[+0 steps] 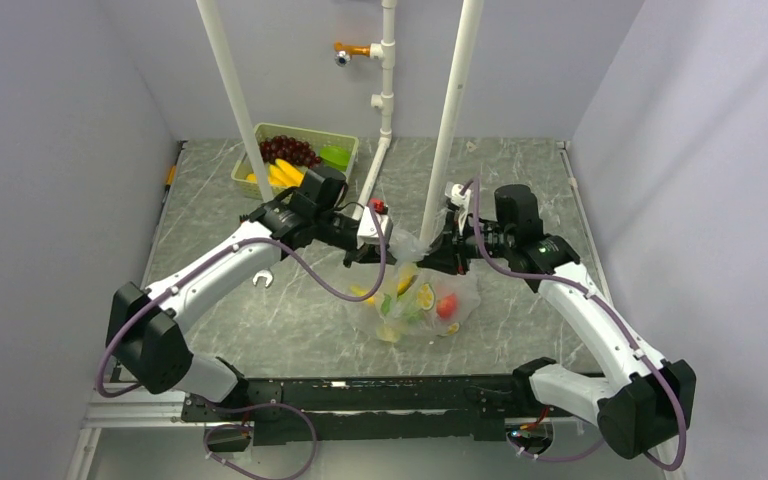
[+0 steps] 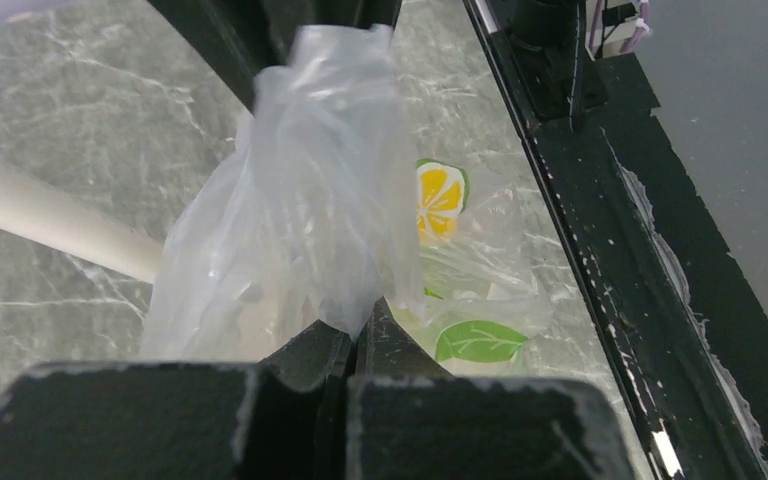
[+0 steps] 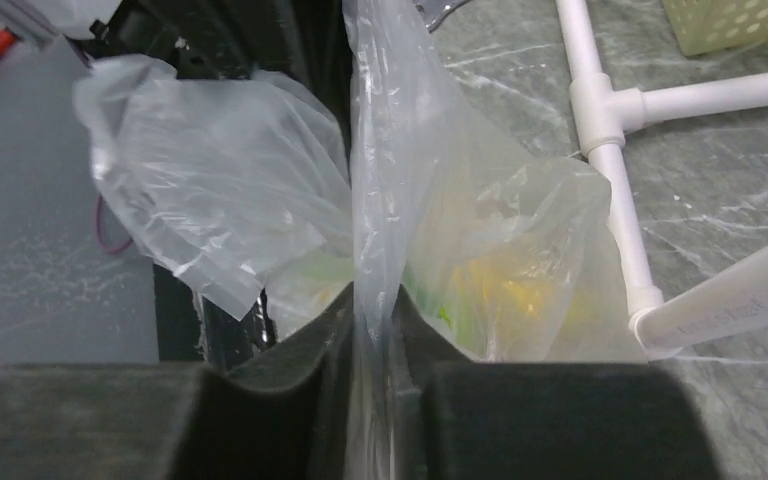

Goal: Place the fake fruits into the plastic bag and tie a complex knot

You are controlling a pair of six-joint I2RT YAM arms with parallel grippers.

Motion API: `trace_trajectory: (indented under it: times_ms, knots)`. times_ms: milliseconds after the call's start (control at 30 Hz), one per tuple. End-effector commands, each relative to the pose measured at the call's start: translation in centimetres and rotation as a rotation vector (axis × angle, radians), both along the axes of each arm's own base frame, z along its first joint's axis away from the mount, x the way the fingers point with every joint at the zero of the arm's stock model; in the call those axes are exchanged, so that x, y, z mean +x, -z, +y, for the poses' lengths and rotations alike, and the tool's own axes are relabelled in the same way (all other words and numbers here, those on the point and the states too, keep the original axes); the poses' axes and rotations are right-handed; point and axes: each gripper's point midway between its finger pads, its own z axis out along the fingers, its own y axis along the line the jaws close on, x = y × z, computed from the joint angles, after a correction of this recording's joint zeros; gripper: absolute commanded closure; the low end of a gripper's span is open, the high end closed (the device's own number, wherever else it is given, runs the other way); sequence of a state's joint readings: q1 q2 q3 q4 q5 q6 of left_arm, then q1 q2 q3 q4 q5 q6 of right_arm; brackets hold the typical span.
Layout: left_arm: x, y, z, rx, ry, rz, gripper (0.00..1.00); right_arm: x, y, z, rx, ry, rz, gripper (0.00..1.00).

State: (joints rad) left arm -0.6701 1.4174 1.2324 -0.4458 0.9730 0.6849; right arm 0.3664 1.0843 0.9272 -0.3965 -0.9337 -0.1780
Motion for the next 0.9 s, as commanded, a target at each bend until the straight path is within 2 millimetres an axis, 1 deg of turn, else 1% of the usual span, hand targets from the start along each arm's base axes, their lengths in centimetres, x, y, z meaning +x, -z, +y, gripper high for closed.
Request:
trace_trajectory:
  times_ms: [0,67,133,167,200,267,433,600,667,700,733,767,800,867]
  knots:
    - [-0.8,-0.7,0.3,-0.004,0.077,0.027,1.0,-0.9,-2.0,0.0,0.006,-0.059,-0.079,0.74]
    - [-0.5,-0.5,0.2,-0.001,0.072,0.031,1.0,-1.3,-2.1,0.0,0.012,-0.078,-0.095,0.57]
    - [-0.2,-0.4,0.0,0.005,0.061,0.031,1.0,-1.7,-2.2,0.0,0.022,-0.093,-0.104,0.37]
    - [0.0,-0.5,-0.1,0.006,0.051,0.043,1.0,-1.8,-2.4,0.1,0.032,-0.093,-0.11,0.28]
    - [0.3,-0.6,-0.3,0.003,0.042,0.046,1.0,-1.7,-2.5,0.2,0.04,-0.091,-0.115,0.23]
    - [0.6,-0.8,-0.7,0.003,0.031,0.055,1.0,-1.4,-2.6,0.5,0.058,-0.071,-0.101,0.18]
    - [1.0,-0.2,-2.0,0.039,-0.008,0.04,1.0,-0.1,-3.0,1.5,0.087,-0.048,-0.075,0.14]
    - [1.9,0.2,-3.0,0.064,-0.07,0.043,1.0,0.1,-2.9,1.9,0.087,-0.05,-0.082,0.13]
    - [2.1,0.2,-3.2,0.065,-0.077,0.046,1.0,0.2,-2.5,1.8,0.079,-0.045,-0.08,0.15]
    - [2.1,0.2,-3.3,0.066,-0.077,0.043,1.0,0.3,-2.2,1.8,0.071,-0.039,-0.08,0.19]
    - [2.0,0.1,-3.4,0.062,-0.07,0.042,1.0,0.5,-1.9,1.7,0.062,-0.028,-0.083,0.28]
    - [1.7,0.1,-3.4,0.057,-0.053,0.041,0.97,0.6,-1.6,1.5,0.053,-0.021,-0.087,0.39]
    - [1.4,0.0,-3.3,0.055,-0.043,0.042,0.92,0.7,-1.3,1.4,0.044,-0.014,-0.094,0.52]
    - [1.2,-0.4,-2.7,0.05,-0.047,0.054,0.74,0.7,-0.8,1.2,0.026,-0.013,-0.116,0.74]
